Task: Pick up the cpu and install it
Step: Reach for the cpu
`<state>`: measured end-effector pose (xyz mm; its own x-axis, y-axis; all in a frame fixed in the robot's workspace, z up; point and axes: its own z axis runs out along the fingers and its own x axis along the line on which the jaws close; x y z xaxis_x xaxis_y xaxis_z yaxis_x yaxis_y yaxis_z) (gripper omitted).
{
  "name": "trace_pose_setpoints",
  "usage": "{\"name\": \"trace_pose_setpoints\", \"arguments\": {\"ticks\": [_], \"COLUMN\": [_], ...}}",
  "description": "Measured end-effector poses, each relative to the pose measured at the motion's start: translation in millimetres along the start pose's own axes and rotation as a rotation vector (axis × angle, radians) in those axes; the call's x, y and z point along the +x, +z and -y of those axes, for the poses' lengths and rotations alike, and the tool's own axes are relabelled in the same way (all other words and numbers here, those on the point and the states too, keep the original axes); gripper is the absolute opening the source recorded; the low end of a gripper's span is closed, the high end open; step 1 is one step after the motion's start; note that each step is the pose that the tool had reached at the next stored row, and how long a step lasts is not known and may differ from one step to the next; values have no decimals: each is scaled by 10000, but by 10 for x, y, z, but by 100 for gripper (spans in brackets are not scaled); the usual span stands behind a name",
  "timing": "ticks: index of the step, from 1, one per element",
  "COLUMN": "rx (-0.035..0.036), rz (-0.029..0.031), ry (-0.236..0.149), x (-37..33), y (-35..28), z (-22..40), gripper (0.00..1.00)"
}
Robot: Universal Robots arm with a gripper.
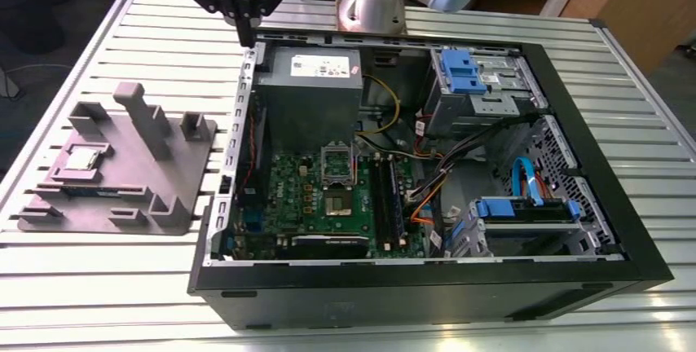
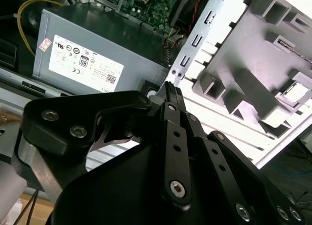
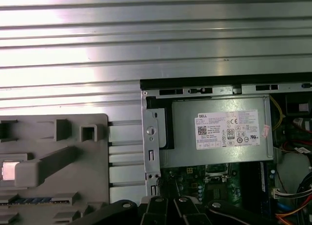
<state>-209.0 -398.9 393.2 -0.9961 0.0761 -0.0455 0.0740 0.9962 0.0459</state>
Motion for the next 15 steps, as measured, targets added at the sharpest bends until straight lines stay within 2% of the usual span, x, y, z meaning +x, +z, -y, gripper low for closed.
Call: {"name": "trace_pose_setpoints", "arguments": {"ticks": [3, 9, 15], "rx": [-2, -7, -6], "rz": [15, 71, 71], "ry": [-2, -2, -4], "x": [80, 300, 462], "y": [-2, -6, 1], "z": [6, 23, 35], "gripper": [10, 10, 10]}}
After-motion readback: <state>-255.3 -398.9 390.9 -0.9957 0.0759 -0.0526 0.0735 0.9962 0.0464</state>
